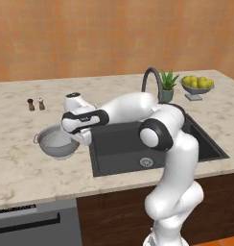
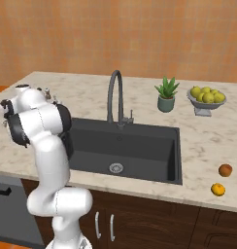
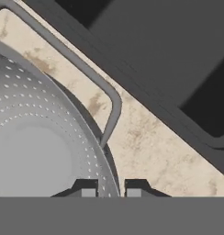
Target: Put the colander in the sink, put the peach, tangerine in the colander, and turn on the sink faucet and pour water over the colander.
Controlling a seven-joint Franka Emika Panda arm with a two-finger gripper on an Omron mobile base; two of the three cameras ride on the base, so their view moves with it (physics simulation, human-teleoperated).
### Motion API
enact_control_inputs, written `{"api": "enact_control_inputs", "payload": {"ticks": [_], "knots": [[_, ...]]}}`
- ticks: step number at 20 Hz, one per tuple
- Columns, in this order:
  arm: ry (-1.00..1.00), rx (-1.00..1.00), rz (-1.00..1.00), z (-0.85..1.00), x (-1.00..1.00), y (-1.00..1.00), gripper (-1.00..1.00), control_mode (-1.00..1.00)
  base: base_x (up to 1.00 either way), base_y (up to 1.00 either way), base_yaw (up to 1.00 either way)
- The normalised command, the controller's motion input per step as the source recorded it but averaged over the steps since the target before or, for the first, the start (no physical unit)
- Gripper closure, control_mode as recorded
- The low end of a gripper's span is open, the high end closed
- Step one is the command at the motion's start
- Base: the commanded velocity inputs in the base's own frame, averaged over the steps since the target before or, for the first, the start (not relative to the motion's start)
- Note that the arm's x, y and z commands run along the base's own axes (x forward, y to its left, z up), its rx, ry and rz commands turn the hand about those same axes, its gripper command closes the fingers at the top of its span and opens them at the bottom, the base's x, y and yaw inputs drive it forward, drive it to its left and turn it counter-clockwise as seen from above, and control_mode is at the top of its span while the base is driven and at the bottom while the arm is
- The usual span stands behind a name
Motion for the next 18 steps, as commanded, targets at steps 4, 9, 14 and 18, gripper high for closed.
{"api": "enact_control_inputs", "payload": {"ticks": [4,9,14,18], "knots": [[-0.08,0.12,-0.16,0.46,-0.59,-0.59,1.0,-1.0,0.0,0.0,0.0],[-0.03,0.14,-0.27,0.51,-0.51,-0.61,1.0,-1.0,0.0,0.0,0.0],[-0.11,0.01,-0.42,0.47,-0.42,-0.45,1.0,-1.0,0.0,0.0,0.0],[0.02,-0.01,-0.67,0.3,-0.17,-0.43,1.0,-1.0,0.0,0.0,0.0]]}}
